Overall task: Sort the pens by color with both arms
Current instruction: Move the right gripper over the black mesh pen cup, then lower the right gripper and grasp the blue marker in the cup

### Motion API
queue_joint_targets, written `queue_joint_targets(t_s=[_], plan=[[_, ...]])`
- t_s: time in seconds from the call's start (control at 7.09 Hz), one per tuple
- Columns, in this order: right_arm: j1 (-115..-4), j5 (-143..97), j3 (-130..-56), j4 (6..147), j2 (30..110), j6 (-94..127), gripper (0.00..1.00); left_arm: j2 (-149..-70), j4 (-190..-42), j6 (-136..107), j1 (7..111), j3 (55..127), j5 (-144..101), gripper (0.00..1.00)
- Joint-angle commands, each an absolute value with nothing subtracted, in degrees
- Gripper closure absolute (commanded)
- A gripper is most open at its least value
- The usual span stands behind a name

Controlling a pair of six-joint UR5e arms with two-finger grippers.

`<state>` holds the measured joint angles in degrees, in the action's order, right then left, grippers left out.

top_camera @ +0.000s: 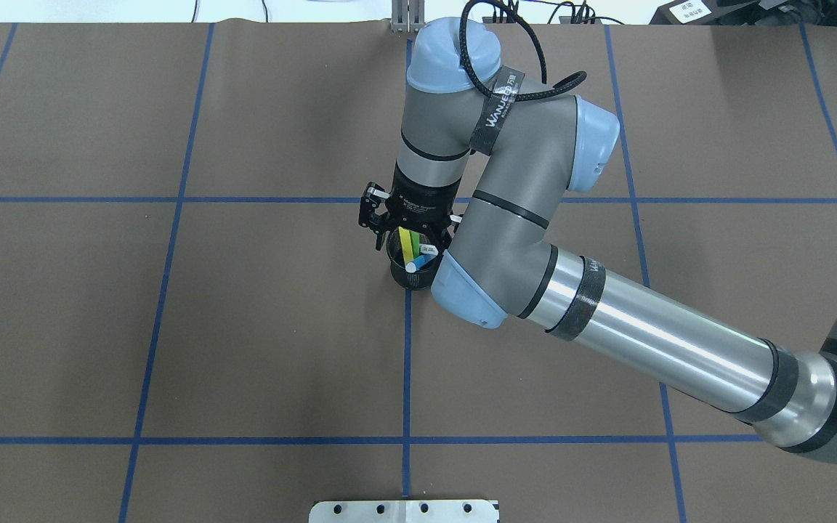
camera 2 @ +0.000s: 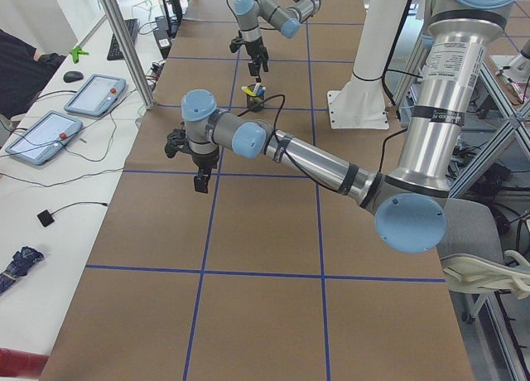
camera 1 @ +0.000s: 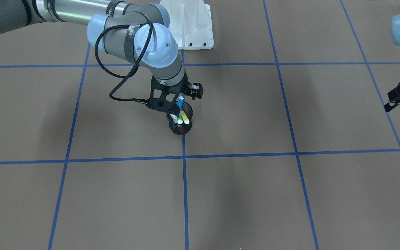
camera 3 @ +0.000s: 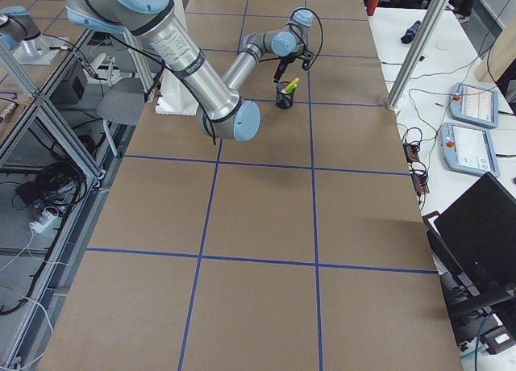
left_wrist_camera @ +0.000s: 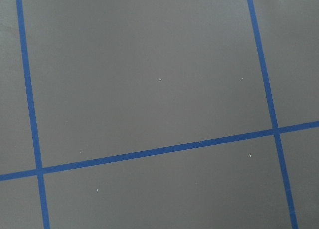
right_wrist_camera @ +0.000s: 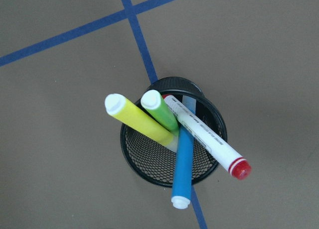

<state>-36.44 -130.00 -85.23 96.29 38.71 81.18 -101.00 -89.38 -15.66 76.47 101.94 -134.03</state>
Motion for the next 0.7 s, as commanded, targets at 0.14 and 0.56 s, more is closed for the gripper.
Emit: queue_joint_targets(t_s=[0.14,0.56], plan=[[-35.95,-129.99,-84.20,95.45,38.93,80.68,0.34,-101.07,-89.38,-15.64,76.46,102.04,-134.03,0.00],[-35.68,-129.99,-83.15,94.23,38.94,80.33,0.42,-101.07,-89.39,-15.64,76.46,102.22,-134.03,0.00]])
